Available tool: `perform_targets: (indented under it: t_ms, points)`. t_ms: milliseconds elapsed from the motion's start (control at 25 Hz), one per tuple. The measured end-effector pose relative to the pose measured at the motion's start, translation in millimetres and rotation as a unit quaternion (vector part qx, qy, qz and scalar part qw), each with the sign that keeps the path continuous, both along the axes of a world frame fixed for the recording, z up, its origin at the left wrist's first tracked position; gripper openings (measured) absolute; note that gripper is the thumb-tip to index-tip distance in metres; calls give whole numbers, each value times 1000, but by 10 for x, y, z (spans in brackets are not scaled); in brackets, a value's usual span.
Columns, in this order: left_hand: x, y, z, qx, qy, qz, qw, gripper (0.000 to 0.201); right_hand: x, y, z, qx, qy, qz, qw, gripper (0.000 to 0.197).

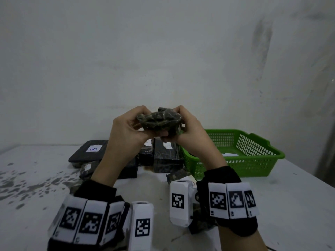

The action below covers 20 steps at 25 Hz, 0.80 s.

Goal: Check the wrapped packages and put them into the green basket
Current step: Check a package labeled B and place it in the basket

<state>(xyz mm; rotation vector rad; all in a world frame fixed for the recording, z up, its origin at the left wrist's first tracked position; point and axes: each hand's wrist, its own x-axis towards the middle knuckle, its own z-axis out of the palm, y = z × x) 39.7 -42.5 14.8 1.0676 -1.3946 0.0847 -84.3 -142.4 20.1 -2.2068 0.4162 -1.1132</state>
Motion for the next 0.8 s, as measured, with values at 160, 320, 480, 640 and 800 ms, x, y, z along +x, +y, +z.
perform_targets:
  t_ms: [160, 320, 480, 640, 800]
  points:
    - [28, 15, 35, -9, 43, -13, 999, 25, -24, 13, 7, 8, 43, 40, 998, 58]
    - [81, -8, 22, 8, 68, -54, 996, 40, -19, 22, 12, 46, 35, 39, 998, 53]
    - [121, -36, 9, -10, 102, -59, 993, 47, -32, 36, 10, 90, 38, 65, 993, 54]
    - [175, -46, -13, 25, 131, -87, 987, 68, -11, 78, 9, 86, 47, 75, 992, 47]
    - [119, -13, 15, 13, 109, 47, 993, 51, -6, 132, 20, 65, 47, 73, 994, 24]
